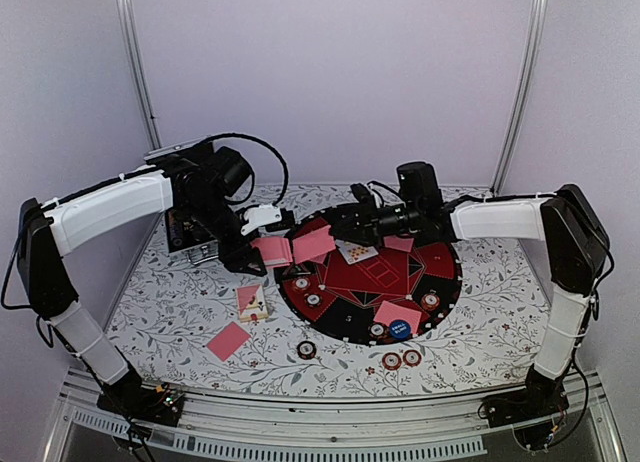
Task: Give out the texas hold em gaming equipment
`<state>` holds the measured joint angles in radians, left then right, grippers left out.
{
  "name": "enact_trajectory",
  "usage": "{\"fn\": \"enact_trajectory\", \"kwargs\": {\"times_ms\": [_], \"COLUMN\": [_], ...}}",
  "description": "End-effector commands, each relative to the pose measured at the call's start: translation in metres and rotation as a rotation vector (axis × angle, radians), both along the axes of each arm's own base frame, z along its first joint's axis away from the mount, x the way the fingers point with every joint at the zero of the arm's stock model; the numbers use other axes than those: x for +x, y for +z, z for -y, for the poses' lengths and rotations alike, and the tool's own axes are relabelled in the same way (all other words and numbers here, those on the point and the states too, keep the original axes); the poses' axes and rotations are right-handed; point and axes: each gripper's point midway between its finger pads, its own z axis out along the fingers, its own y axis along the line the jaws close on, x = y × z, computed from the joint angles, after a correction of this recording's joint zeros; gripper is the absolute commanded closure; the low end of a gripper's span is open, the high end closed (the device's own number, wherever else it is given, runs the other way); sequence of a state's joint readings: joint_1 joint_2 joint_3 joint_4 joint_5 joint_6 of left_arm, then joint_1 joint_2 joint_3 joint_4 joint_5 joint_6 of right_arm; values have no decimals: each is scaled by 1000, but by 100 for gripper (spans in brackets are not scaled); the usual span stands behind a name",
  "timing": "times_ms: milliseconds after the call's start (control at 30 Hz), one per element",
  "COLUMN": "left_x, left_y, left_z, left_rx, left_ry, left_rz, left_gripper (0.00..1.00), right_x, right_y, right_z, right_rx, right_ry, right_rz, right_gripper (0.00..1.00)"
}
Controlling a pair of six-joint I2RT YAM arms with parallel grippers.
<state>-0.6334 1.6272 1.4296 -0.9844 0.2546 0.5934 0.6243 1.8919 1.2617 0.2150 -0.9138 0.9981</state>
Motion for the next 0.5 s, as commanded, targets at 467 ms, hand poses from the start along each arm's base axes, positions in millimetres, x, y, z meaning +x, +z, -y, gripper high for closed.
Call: {"fn": "enact_trajectory", "kwargs": {"times_ms": [467], "left_x": [1], "left_y": [15], "left_z": [2], "left_rx": [-44], "left_ry": [2], "left_rz": [27], "left_gripper": [100], "right_x": [13], "right_y": [-27], "right_z": [55], "right_rx": [-270], "right_ry": [-112], "right_rz": [83], "right_gripper": [97]}}
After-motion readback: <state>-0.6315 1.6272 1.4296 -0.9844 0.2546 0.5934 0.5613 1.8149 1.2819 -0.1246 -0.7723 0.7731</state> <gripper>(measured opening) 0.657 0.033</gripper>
